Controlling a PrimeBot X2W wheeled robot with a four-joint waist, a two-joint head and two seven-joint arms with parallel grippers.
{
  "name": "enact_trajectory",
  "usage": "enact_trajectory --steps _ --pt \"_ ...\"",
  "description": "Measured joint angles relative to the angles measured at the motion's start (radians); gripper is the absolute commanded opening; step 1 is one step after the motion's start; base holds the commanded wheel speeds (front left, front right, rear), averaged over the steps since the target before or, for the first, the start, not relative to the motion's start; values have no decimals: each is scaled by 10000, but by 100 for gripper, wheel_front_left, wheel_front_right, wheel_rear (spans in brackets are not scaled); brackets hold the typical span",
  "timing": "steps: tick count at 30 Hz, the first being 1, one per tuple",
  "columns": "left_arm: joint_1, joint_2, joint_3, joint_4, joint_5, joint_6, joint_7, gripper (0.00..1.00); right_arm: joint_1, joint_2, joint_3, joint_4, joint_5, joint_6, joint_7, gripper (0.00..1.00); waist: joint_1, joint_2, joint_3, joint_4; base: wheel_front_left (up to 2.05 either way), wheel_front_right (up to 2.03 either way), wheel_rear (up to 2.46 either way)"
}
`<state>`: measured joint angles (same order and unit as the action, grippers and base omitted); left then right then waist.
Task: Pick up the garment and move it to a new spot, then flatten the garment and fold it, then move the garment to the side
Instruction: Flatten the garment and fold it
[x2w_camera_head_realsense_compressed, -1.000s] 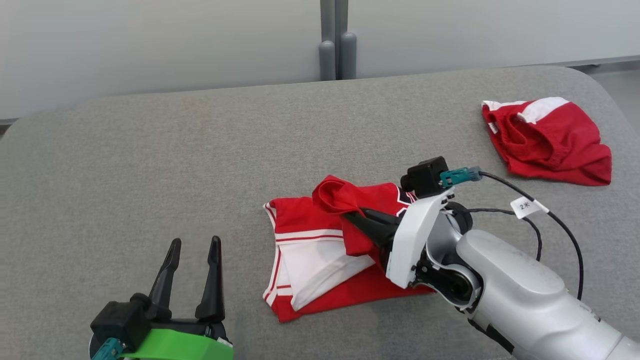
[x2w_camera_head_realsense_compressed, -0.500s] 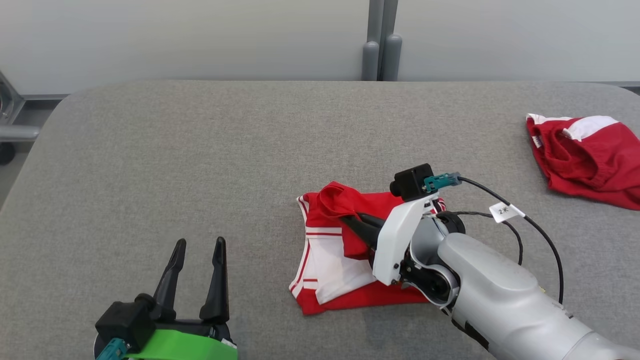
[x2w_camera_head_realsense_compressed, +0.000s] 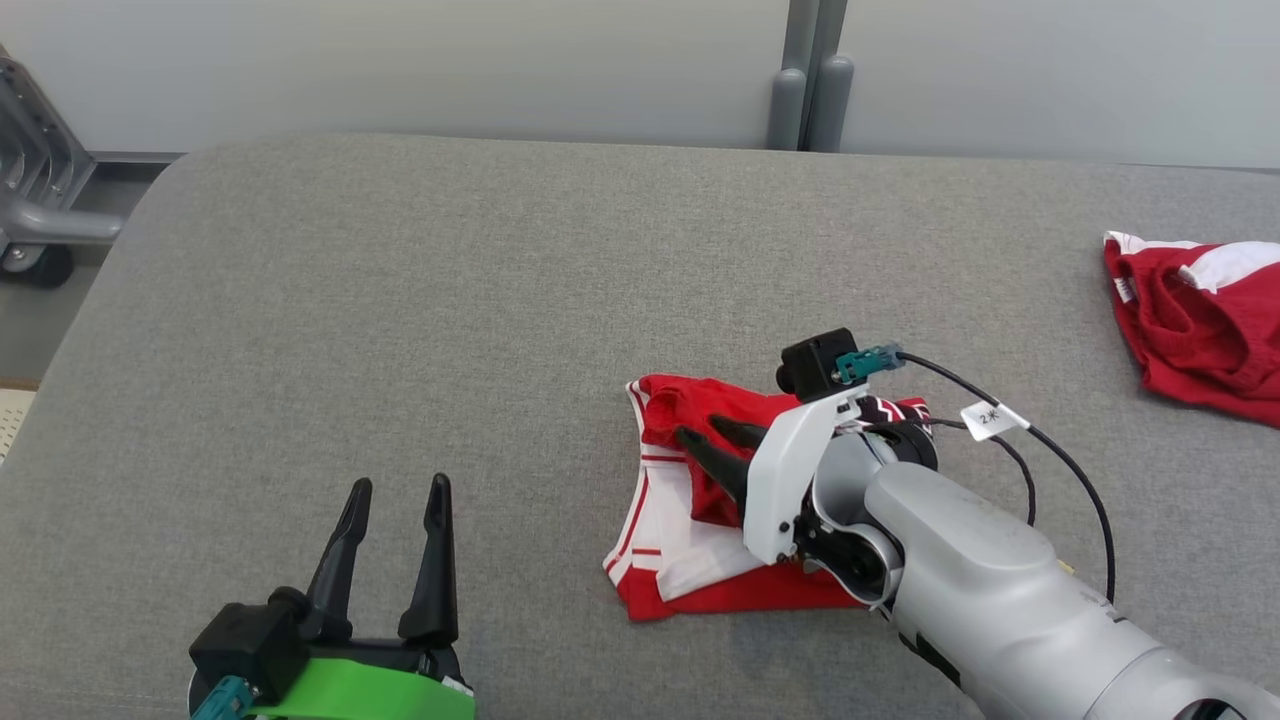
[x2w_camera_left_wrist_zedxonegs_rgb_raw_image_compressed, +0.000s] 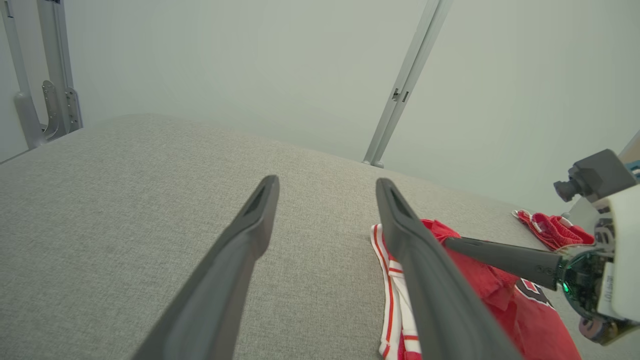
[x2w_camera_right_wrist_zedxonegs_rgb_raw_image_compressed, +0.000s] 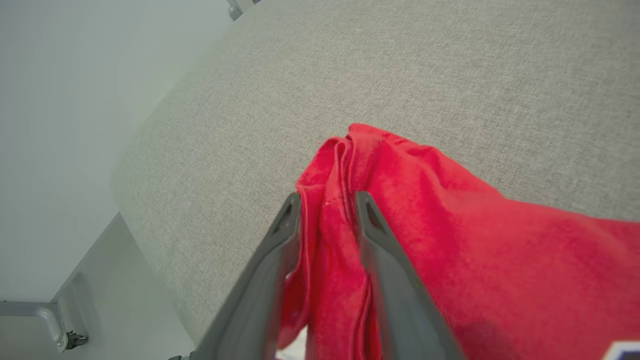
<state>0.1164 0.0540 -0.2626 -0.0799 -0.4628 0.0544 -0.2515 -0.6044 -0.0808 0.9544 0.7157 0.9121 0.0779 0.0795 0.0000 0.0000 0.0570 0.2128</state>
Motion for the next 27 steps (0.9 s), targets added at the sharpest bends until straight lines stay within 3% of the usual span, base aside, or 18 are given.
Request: enact_trajectory --steps 1,18,27 --pt "0 0 0 0 -2 0 0 100 -36 13 0 59 0 0 -36 100 0 0 3 3 0 0 0" --pt "15 -6 334 0 2 86 -2 100 -850 150 -407 48 201 284 -1202 100 0 0 -318 -565 0 0 0" --pt "165 -8 441 -130 15 92 -2 100 205 -970 -679 523 431 360 -1833 100 0 0 -551 -1116 0 0 0"
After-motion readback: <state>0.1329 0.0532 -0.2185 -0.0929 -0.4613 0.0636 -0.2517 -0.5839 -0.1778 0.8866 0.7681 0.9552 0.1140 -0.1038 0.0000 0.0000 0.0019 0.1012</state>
